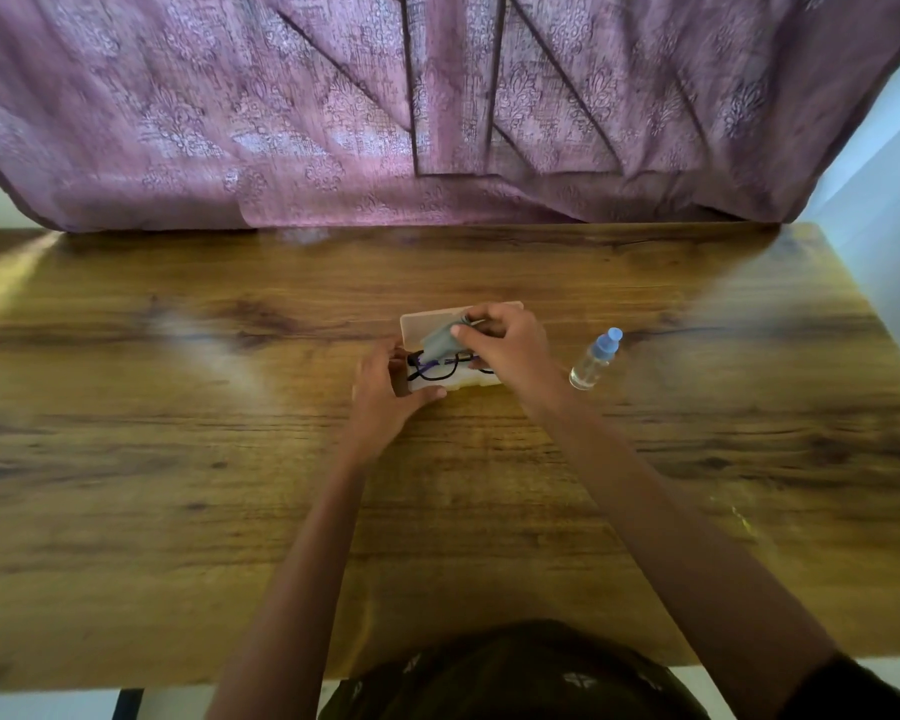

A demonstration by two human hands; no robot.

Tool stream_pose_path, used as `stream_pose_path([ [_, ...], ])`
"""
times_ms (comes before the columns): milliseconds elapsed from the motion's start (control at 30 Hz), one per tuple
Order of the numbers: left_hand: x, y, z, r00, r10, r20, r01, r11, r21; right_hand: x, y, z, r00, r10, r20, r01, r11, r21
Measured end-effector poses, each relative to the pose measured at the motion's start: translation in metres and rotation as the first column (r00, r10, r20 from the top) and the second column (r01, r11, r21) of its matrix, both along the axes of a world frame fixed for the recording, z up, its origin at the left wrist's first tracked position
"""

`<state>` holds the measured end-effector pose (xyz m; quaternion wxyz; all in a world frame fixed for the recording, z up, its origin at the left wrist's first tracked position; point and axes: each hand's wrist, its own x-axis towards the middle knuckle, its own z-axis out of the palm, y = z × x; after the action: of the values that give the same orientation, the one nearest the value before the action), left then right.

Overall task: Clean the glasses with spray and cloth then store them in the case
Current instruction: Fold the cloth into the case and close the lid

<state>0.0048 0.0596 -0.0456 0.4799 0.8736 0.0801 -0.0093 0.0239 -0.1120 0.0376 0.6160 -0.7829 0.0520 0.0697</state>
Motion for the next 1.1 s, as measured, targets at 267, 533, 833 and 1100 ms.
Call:
stream_pose_path([
  [267, 0.001, 0.000, -0.005, 1.000, 0.010, 0.016, -0.010, 1.000, -0.009, 0.004, -0.009, -0.025, 0.995, -0.098, -0.021, 0.094, 0.985, -0.148],
  [533, -0.001, 0.001, -0.005, 1.000, -0.007, -0.009, 0.007, 1.000, -0.028, 0.004, -0.017, -0.035, 0.984, -0.038, 0.171, 0.124, 0.840, -0.529],
  [833, -0.002, 0.001, -0.005, 1.000, -0.010, 0.012, 0.010, 1.000, -0.026, 0.000, -0.019, -0.033, 0.946, 0.249, 0.210, -0.046, 0.741, -0.669],
  [1100, -0.003, 0.001, -0.004, 1.000, -0.010, 0.015, 0.011, 0.999, -0.034, 0.010, -0.031, -0.027, 0.855, 0.471, 0.216, -0.085, 0.538, -0.839],
])
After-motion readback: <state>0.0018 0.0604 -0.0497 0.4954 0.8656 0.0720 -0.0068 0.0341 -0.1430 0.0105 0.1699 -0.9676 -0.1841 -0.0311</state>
